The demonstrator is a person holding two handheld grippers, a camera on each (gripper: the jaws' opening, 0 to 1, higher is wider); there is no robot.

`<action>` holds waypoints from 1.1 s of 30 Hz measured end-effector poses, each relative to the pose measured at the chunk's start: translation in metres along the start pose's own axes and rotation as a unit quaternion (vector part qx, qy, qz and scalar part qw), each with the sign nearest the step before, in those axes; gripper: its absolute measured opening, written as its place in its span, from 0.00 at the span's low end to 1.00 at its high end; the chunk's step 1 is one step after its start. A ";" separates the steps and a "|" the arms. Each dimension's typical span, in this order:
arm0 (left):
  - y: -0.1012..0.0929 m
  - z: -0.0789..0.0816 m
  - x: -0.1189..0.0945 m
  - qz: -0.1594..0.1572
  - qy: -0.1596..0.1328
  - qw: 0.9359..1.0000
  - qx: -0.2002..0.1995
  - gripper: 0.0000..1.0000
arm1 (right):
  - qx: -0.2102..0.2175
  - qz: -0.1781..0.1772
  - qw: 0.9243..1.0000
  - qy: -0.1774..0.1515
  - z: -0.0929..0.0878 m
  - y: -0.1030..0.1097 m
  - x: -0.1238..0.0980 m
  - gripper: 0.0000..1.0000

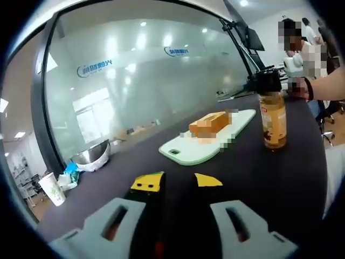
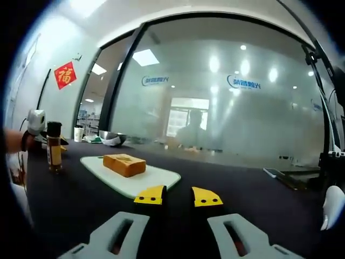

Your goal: Sprinkle pepper

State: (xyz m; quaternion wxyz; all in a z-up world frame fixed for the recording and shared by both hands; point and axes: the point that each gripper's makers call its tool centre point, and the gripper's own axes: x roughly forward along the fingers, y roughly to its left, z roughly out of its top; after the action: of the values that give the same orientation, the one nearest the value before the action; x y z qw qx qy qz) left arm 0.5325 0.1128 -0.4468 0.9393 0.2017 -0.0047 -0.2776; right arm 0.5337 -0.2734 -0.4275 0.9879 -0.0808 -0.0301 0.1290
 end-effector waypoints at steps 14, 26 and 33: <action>-0.005 -0.007 0.003 -0.019 0.018 1.000 0.003 0.14 | 0.014 0.001 1.000 -0.006 0.002 0.000 -0.001 0.13; -0.035 0.015 -0.006 -0.132 -0.031 0.990 -0.041 0.21 | 0.015 0.006 1.000 -0.009 0.005 0.003 -0.003 0.13; -0.078 0.046 -0.023 -0.246 -0.077 0.964 -0.066 0.30 | 0.008 0.003 1.000 -0.002 0.002 0.001 -0.003 0.13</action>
State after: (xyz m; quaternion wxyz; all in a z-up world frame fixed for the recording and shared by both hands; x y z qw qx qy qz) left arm 0.4676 0.0482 -0.4322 0.8500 0.1118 -0.0085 -0.5148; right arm 0.5307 -0.2734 -0.4260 0.9881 -0.0724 -0.0311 0.1324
